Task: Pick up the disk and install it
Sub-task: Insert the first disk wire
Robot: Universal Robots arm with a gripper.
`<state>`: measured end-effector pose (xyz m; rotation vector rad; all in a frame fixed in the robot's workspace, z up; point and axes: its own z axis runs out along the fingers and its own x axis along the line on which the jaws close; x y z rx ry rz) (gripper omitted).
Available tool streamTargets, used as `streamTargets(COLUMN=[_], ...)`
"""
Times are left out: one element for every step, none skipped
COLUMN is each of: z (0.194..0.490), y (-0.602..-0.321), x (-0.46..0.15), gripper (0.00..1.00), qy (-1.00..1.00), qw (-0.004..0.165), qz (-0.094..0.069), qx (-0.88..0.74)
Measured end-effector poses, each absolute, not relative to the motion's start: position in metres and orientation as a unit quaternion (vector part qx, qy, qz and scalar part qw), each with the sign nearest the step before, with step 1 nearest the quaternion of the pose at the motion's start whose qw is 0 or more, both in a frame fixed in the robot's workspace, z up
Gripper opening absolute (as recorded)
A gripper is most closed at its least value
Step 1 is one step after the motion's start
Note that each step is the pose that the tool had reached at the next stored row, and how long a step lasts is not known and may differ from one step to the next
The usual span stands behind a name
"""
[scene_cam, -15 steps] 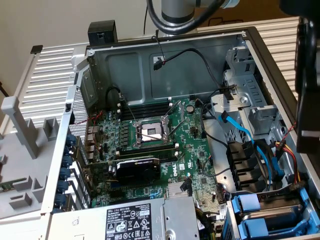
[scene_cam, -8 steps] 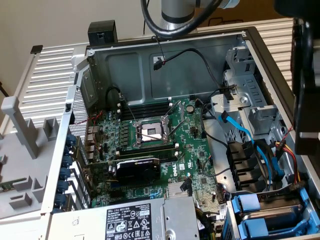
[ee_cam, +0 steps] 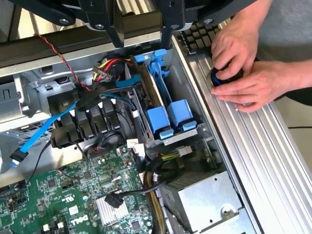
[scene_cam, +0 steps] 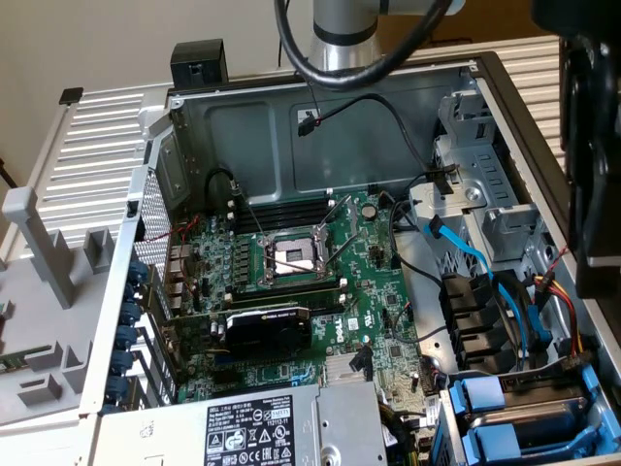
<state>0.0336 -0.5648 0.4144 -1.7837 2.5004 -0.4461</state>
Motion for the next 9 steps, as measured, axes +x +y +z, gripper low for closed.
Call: streamTargets(z=[0.4142,0.4139,0.4137,0.4133,0.4129,0.4126,0.4122,0.4118,0.4114], y=[-0.5648,-0.5648,-0.5648,-0.5648,-0.5648,-0.5648,-0.5648,-0.5648,-0.5648], x=[0.0336,0.0336,0.0336,0.0335,0.0335,0.0336,0.0336,0.0336,0.0336], gripper=[0.43,0.43,0.43,0.43,0.43,0.43,0.43,0.43,0.43], qy=[0.801,0.797,0.792,0.788,0.783,0.779,0.774,0.769,0.765], qw=[0.019,0.019,0.018,0.018,0.017,0.017,0.016,0.014,0.013], qz=[-0.143,-0.142,-0.142,-0.141,-0.140,-0.139,-0.137,-0.136,-0.134], qx=[-0.581,-0.587,-0.594,-0.600,-0.606,-0.611,-0.618,-0.624,-0.629])
